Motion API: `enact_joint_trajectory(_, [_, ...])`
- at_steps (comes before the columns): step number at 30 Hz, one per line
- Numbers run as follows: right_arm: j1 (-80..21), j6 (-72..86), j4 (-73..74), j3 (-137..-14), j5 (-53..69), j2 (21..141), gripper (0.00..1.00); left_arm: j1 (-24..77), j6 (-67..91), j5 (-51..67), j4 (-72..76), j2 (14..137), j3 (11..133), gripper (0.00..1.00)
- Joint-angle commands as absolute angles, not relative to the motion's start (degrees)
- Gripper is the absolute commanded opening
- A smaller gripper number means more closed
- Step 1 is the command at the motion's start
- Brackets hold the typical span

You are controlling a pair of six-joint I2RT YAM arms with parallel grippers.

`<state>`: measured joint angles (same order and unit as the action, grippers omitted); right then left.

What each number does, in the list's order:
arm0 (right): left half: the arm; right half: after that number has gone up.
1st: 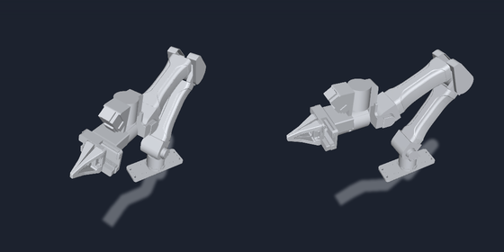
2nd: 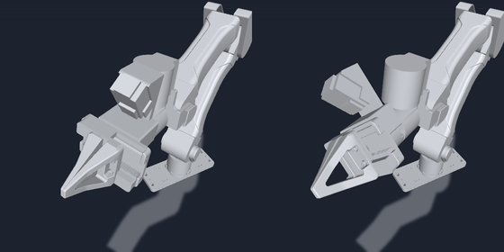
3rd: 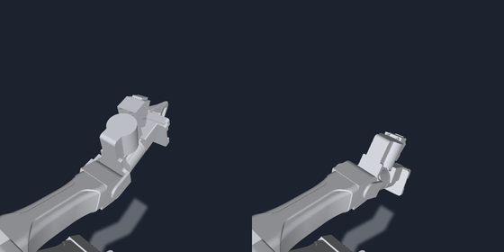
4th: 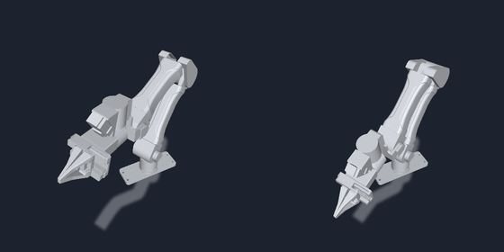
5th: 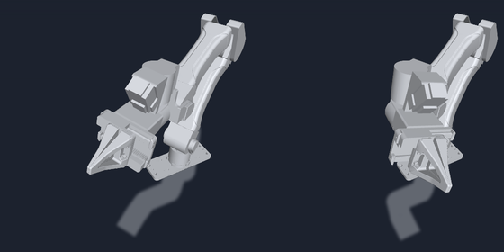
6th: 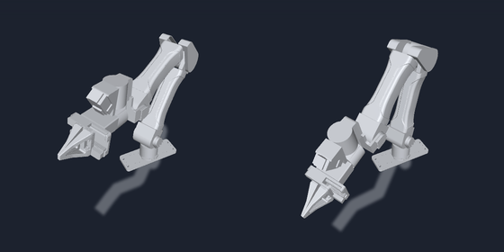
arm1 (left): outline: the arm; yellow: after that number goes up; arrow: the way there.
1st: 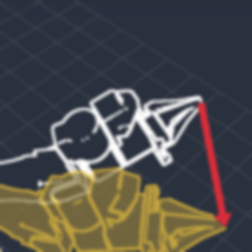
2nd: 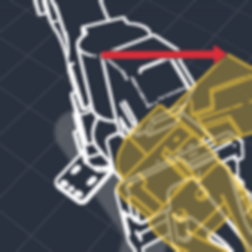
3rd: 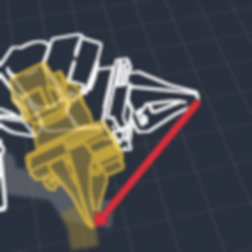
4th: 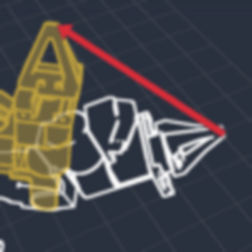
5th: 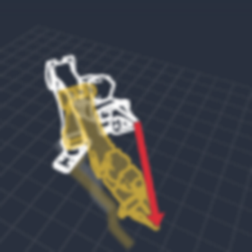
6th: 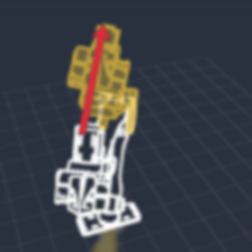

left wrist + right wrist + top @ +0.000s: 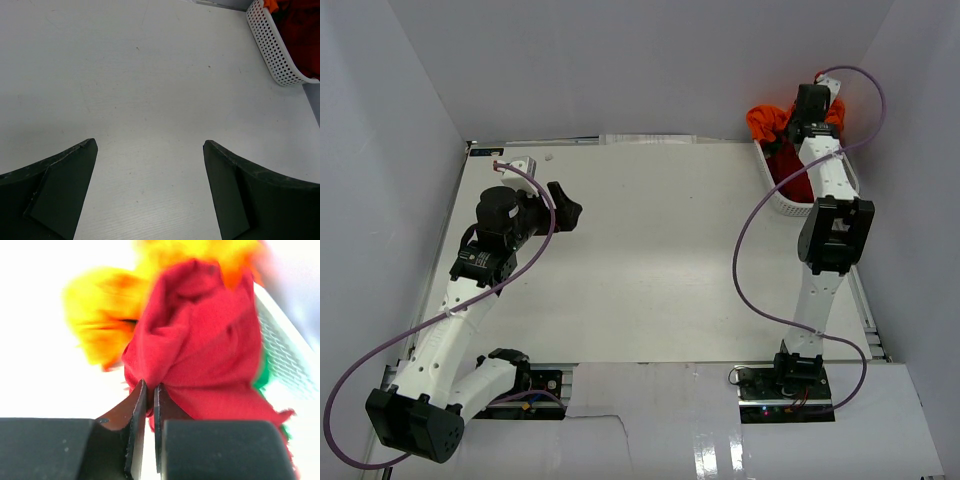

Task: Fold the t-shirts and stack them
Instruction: Grab crumpled tshirt from bin with the right arm, then move the tshirt to the center of the board

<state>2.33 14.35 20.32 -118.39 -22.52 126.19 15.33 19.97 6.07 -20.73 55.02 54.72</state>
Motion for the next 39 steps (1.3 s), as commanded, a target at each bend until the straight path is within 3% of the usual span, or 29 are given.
enact_joint_trajectory(1, [0.36,15.81,18.27,-125.42,0.28,109.55,0.08,15.29,19.78,6.77,-20.21,54.4,54.58,0.98])
enact_joint_trajectory(6, [-6.83,18.72,21.18,-121.32,21.07,94.77,0.08,15.29,19.69,6.24,-20.13,54.05,54.67,0.98])
enact_joint_trajectory(10, [-15.37,18.63,23.47,-108.7,22.94,78.98,0.08,15.29,19.86,4.49,-20.21,52.74,54.49,0.98])
enact_joint_trajectory(14, [-16.0,20.31,27.04,-91.09,20.75,73.48,0.11,15.29,20.21,0.97,-20.65,51.6,54.67,0.98])
enact_joint_trajectory(16, [-16.0,19.52,27.77,-80.41,22.39,74.7,0.24,15.29,20.48,-2.19,-21.18,51.24,54.84,0.98])
enact_joint_trajectory(17, [-16.08,19.34,27.69,-77.29,22.67,75.75,0.56,15.29,20.57,-2.98,-21.27,51.07,54.93,0.98])
enact_joint_trajectory(22, [-18.8,19.33,25.15,-64.62,12.24,77.62,0.73,15.29,21.01,-5.8,-22.15,51.15,55.28,0.98])
enact_joint_trajectory(33, [-35.67,12.4,21.19,-57.05,5.01,71.11,0.76,15.29,23.2,-11.33,-27.94,57.21,60.28,0.98])
enact_joint_trajectory(39, [-46.57,8.53,17.75,-56.68,2.2,74.43,0.79,15.12,25.58,-13.12,-32.6,61.34,64.16,0.98])
